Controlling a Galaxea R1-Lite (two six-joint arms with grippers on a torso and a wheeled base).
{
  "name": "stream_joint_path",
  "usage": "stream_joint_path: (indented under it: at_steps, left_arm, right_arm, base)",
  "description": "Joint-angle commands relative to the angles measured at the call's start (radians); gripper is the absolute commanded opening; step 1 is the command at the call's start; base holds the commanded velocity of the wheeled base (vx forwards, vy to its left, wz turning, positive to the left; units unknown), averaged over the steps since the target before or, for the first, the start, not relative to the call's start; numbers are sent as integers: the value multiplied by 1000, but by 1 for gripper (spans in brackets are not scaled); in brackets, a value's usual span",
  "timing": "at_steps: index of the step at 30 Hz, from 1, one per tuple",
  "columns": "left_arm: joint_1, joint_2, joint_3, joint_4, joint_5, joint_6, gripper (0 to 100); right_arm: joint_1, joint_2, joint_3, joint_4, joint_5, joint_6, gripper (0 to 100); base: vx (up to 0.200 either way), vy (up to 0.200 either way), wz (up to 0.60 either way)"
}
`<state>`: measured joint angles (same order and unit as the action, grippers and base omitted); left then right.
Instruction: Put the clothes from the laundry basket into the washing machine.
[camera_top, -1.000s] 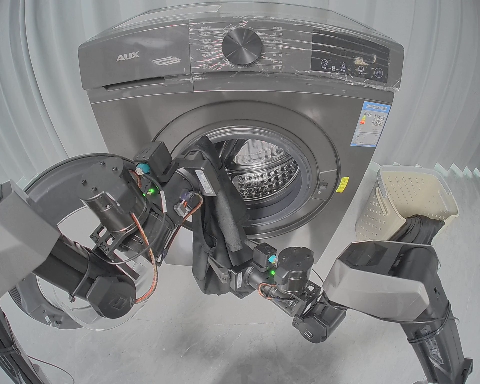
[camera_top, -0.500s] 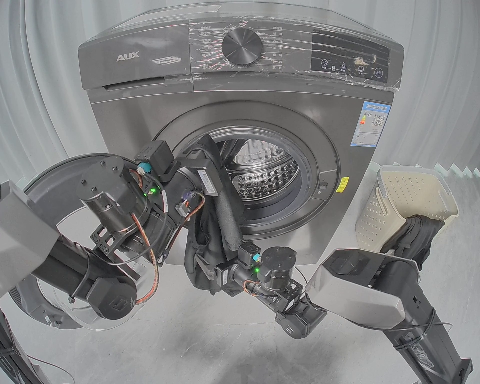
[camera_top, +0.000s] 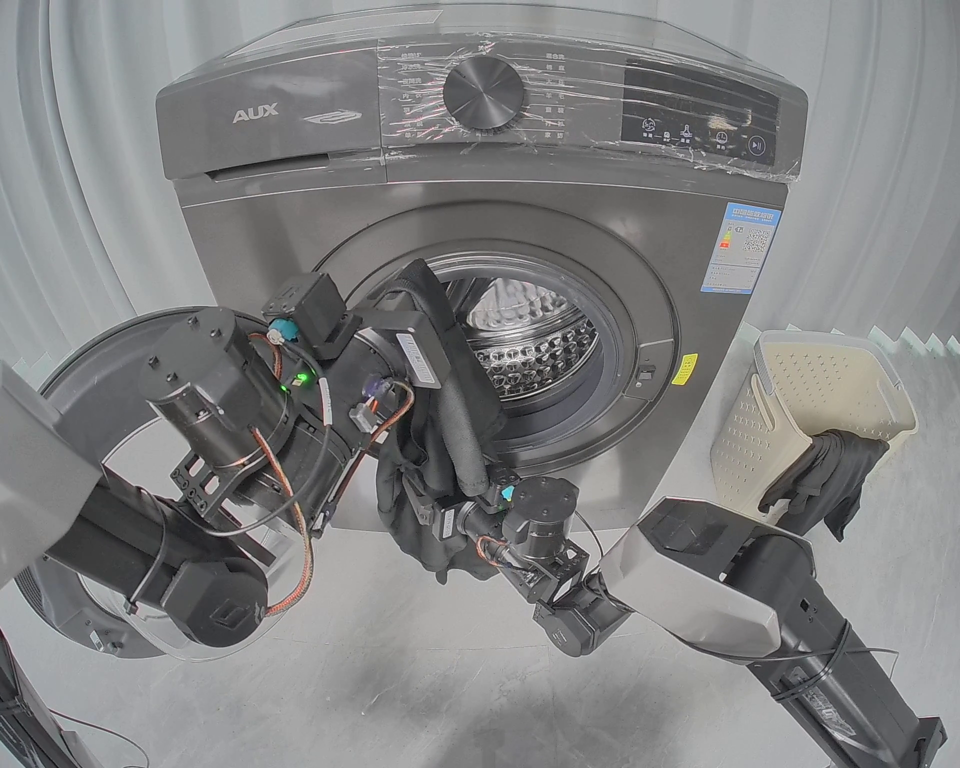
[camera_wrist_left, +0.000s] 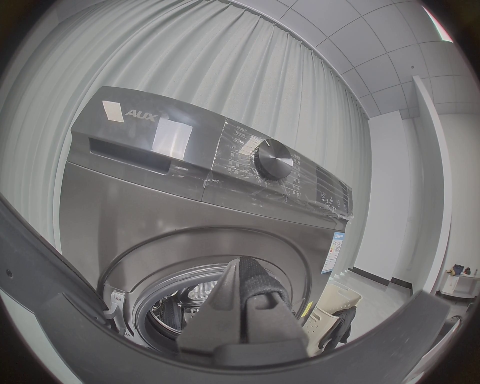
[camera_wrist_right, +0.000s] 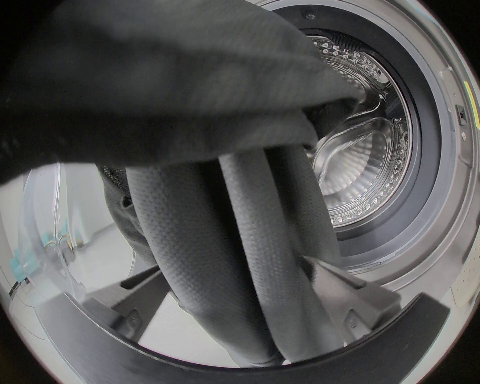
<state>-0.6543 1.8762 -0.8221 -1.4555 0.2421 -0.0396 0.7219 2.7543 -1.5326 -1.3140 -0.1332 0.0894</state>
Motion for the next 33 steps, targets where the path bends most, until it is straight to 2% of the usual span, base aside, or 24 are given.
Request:
stream_joint_path:
  at_steps: [1,7,12,16,19,22,25,28,33]
  left_arm:
    - [-2,-12,6,0,0,-2,0]
    - [8,-12,17,0,0,-2,0]
    - [62,-11,70,-5,-3,-2,0]
    - [123,-9,186,-11,-41,1,0]
    - [147,1,262,-16,-99,0,0]
    - [154,26,331,-20,-132,3,0]
    - [150,66,376,-31,-147,15,0]
    - [147,123,409,-46,-152,49,0]
    - [148,213,431,-97,-153,55,0]
  right_arm:
    - [-6,24,-38,-1,-6,3,0]
    - [-7,27,-26,-27,-6,3,0]
    - [-29,-28,74,-67,-8,10,0]
    - [-73,-139,177,-62,-23,24,0]
    - [-88,-193,195,-54,-23,24,0]
    - [-88,-243,200,-37,-25,24,0]
    - [-81,-272,200,-24,-36,26,0]
    - [-70,-294,198,-21,-39,24,0]
    - [-62,-311,200,-22,-42,26,0]
  base:
    - [0,0,0]
    - [0,0,0]
    - [0,0,0]
    - [0,0,0]
    - [0,0,0]
    - [0,0,0]
    - [0,0,0]
    - [0,0,0]
    - [0,0,0]
